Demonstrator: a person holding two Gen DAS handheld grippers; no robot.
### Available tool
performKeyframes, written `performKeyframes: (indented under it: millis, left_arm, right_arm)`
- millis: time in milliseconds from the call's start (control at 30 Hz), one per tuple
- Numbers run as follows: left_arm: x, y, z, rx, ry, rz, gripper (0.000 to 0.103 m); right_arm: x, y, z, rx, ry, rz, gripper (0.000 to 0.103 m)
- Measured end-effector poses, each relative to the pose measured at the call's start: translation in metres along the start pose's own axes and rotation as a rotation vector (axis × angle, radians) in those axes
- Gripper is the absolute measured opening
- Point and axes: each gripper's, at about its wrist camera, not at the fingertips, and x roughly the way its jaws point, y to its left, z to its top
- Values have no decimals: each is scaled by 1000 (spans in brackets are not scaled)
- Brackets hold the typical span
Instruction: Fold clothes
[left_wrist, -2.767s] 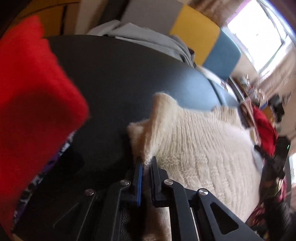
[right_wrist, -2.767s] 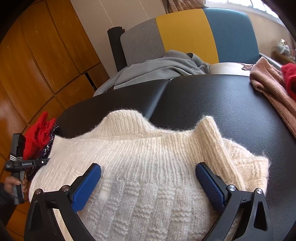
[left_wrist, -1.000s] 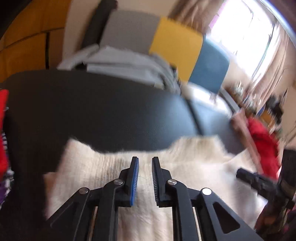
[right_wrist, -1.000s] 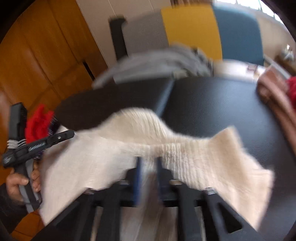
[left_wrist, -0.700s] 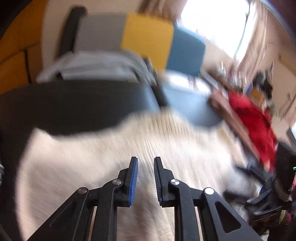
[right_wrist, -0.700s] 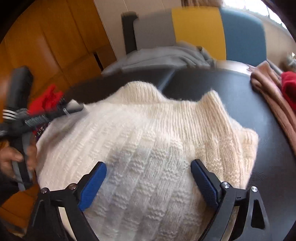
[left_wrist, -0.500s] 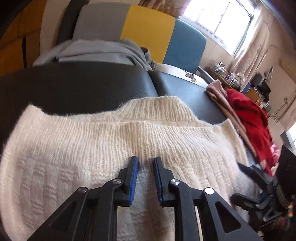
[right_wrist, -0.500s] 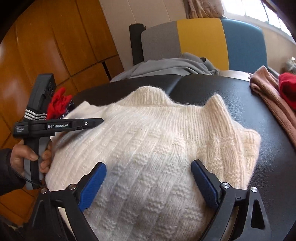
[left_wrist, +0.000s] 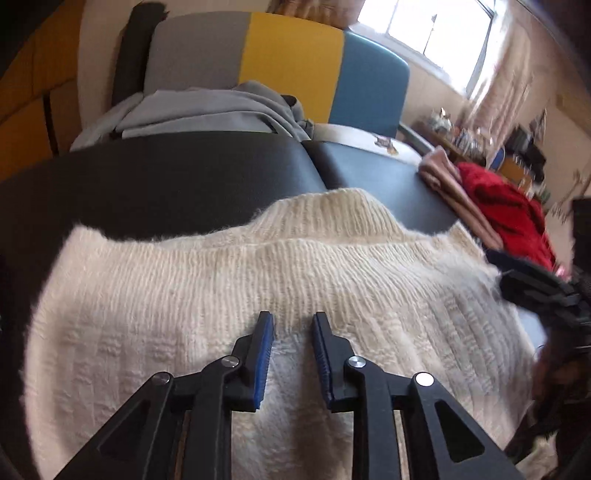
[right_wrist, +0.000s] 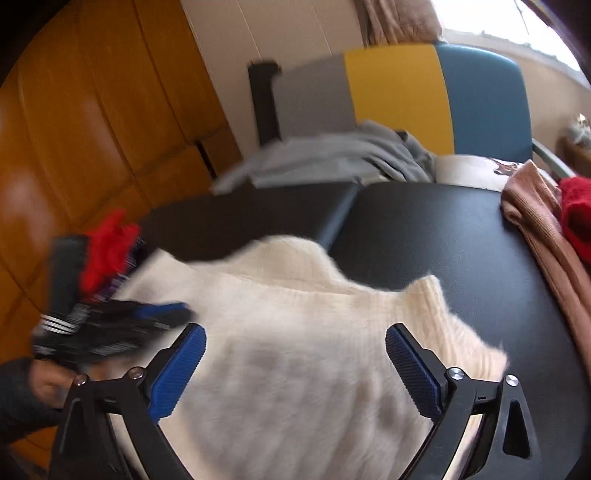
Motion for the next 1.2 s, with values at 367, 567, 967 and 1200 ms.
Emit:
performKeyframes:
  millis: [367, 567, 967, 1200]
  left_arm:
    - [-1, 19, 9, -31, 10, -68, 21]
    - [-43, 35, -10, -73, -22, -26, 22]
    - [-95, 114, -45, -298, -21, 169, 22]
    - [-98, 114, -54, -219, 72, 197, 28]
  right_arm:
    - [29, 9, -14, 39, 78, -146, 103]
    - [26, 14, -22, 32, 69, -165, 103]
    - [26, 10, -20, 48, 59, -150, 103]
    - [23, 0, -20, 95, 26, -81, 103]
